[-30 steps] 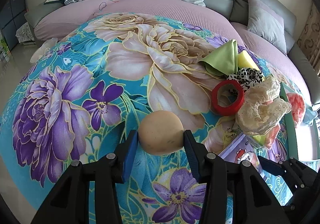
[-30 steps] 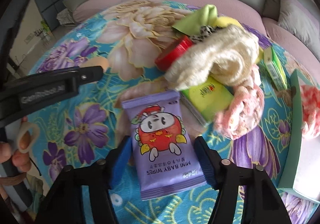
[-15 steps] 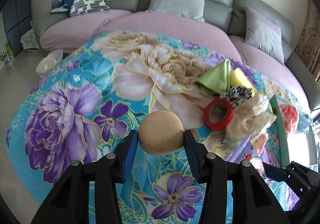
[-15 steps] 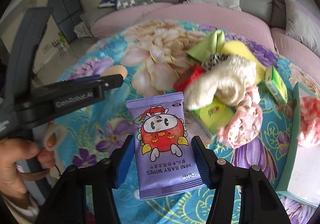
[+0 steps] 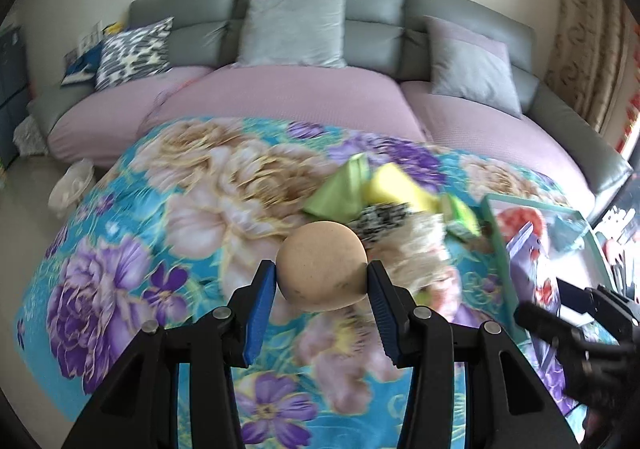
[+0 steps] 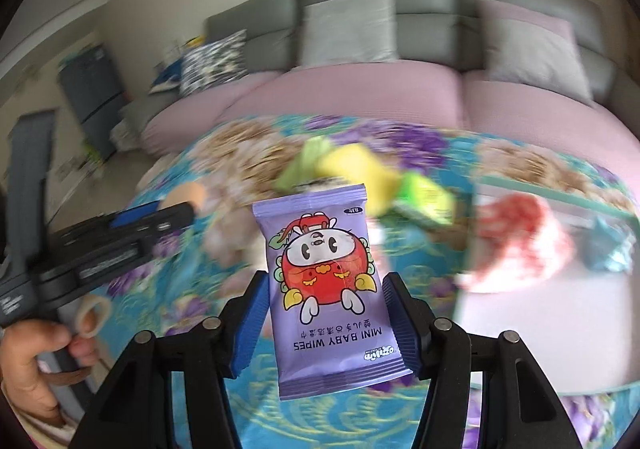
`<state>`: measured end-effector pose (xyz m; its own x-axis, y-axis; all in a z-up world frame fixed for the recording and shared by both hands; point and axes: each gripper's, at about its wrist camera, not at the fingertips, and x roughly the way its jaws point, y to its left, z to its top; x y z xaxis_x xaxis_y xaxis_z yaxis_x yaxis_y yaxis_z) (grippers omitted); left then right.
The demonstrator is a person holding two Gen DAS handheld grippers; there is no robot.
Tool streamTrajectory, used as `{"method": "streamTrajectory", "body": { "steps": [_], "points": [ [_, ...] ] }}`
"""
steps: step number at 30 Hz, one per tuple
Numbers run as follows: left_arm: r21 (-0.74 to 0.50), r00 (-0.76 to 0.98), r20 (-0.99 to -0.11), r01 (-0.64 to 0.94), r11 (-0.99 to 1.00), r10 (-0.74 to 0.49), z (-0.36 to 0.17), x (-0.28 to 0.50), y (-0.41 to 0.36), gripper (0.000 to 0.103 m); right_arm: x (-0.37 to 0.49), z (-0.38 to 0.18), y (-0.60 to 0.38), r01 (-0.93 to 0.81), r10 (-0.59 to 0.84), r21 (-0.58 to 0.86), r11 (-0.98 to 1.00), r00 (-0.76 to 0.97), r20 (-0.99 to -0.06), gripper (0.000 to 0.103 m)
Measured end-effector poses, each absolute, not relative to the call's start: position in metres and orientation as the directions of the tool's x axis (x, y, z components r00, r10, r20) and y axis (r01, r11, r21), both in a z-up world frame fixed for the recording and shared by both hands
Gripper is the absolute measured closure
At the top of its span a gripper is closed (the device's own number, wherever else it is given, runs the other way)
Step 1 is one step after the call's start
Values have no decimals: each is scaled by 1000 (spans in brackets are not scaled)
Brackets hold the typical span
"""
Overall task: Organize soft objects
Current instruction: 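Carry sponge and wipes pack into the tray and open both tools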
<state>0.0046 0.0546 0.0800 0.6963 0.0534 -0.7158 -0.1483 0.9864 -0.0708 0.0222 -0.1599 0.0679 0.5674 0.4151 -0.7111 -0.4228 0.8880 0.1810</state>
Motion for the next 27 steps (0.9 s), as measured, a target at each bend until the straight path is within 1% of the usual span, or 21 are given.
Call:
{"method": "streamTrajectory", "body": {
  "steps": [8, 13, 22, 27],
  "points": [
    [-28, 703, -711, 6, 1000, -24, 95, 29, -13, 55, 48, 54, -240, -165, 216, 143, 976, 621, -754, 43],
    [-4, 686, -723, 119, 993, -85, 94, 46, -63, 55, 52, 53, -290, -41, 133, 139, 989, 644, -754, 43],
    [2, 632, -747, 310, 951, -204, 80, 72, -151, 55, 60, 46, -355, 110, 14, 115, 987, 661, -751, 43],
    [2, 588, -773, 376, 926, -237, 64, 83, -186, 55, 62, 41, -381, 194, -58, 93, 977, 652, -756, 43]
  ]
}}
